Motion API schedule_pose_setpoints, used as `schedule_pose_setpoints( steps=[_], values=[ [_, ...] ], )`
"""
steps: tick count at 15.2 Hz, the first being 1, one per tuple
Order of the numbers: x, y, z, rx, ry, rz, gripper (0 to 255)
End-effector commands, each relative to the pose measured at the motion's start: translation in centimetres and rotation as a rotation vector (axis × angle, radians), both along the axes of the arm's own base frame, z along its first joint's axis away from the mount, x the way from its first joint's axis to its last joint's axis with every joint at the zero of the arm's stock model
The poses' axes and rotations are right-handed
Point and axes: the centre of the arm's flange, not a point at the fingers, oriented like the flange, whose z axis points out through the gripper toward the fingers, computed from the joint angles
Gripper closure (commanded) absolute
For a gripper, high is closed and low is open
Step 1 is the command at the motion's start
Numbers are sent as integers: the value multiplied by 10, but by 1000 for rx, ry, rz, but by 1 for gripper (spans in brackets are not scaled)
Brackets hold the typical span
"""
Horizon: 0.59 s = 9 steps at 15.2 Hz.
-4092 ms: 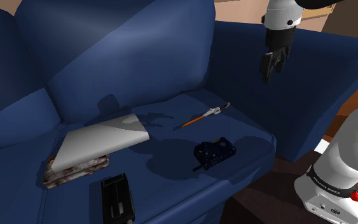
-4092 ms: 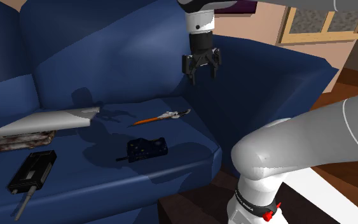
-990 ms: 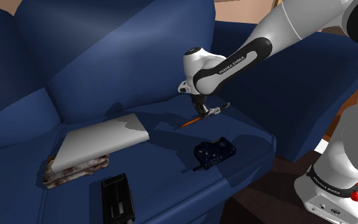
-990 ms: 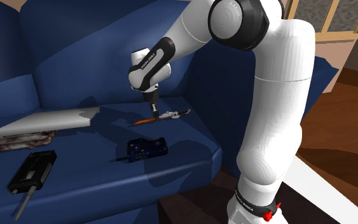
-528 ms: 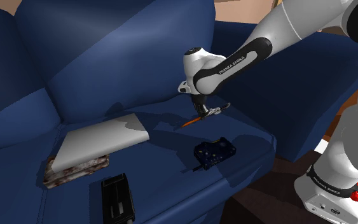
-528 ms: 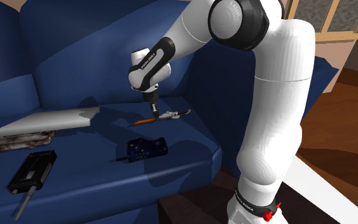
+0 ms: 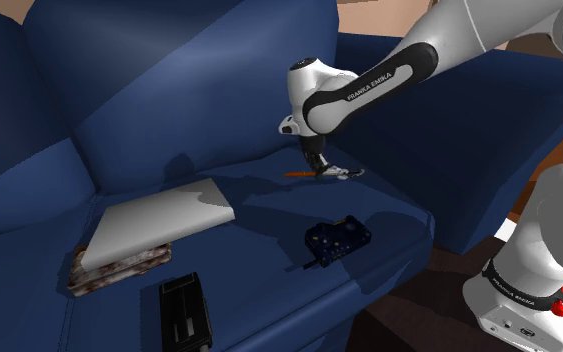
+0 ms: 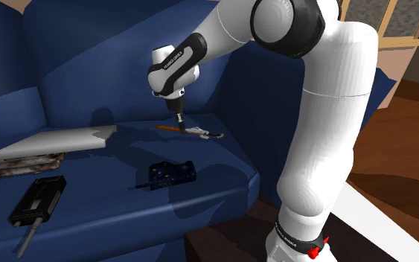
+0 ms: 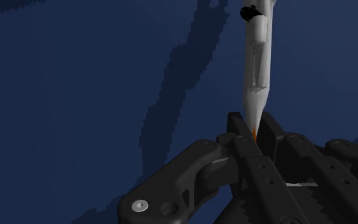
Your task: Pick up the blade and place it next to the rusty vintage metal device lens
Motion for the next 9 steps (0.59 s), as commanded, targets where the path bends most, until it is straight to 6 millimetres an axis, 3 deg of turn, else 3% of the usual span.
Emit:
schedule_pose_setpoints(
  steps=[1,9],
  values=[
    [-1,0,11,0,1,0,255],
    [-1,0,53,0,1,0,255]
  ],
)
